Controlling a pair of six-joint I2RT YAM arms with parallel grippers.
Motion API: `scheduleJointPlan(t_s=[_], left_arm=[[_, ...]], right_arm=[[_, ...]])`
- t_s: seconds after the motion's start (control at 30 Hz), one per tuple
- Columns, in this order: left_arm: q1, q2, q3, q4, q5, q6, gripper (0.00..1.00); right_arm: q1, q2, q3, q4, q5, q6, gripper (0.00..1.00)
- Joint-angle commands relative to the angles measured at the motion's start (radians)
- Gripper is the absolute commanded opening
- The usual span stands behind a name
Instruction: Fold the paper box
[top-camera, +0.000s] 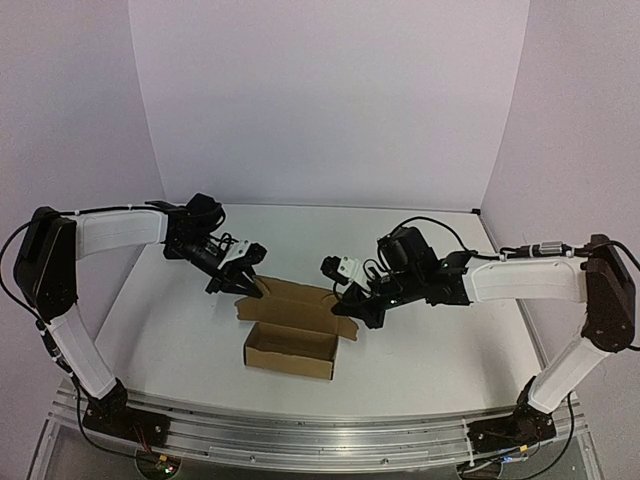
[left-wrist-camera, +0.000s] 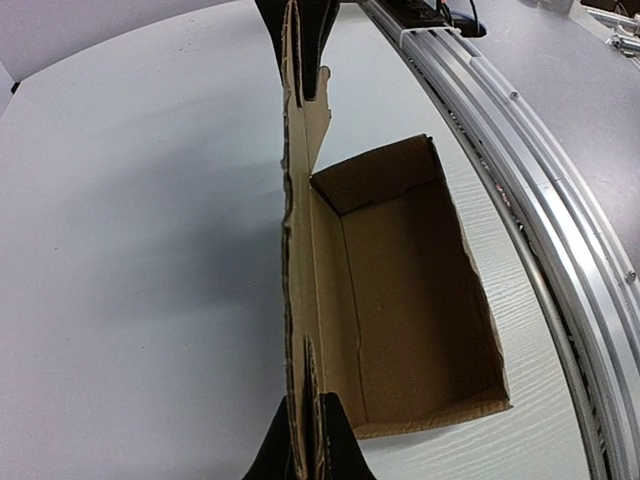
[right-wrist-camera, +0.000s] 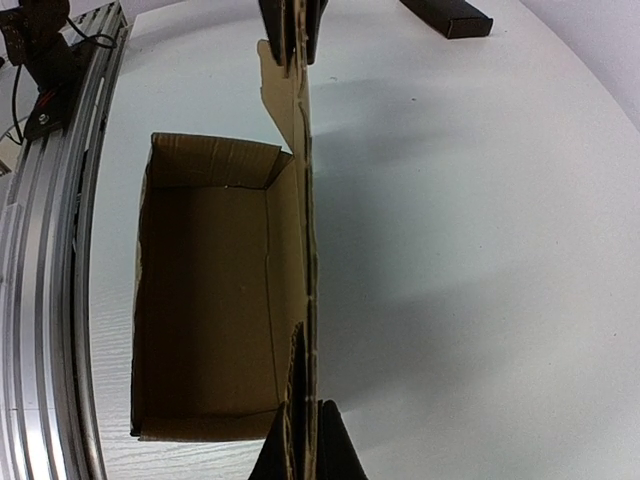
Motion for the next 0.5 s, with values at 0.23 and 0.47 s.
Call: scheduleJointPlan(t_s=[0.23,0.47], left_arm=[[0.183,-0.031,0.036,0.002,0.013,0.055,0.64],[0.193,-0.016,-0.149,0.153,-0.098,0.182,0.70]], right_arm=[[-0.004,-0.074,-0.053,0.029,-0.007,0.001,0.00],[-0.004,-0.067,-0.028,0.029,-0.021,0.003,0.00]])
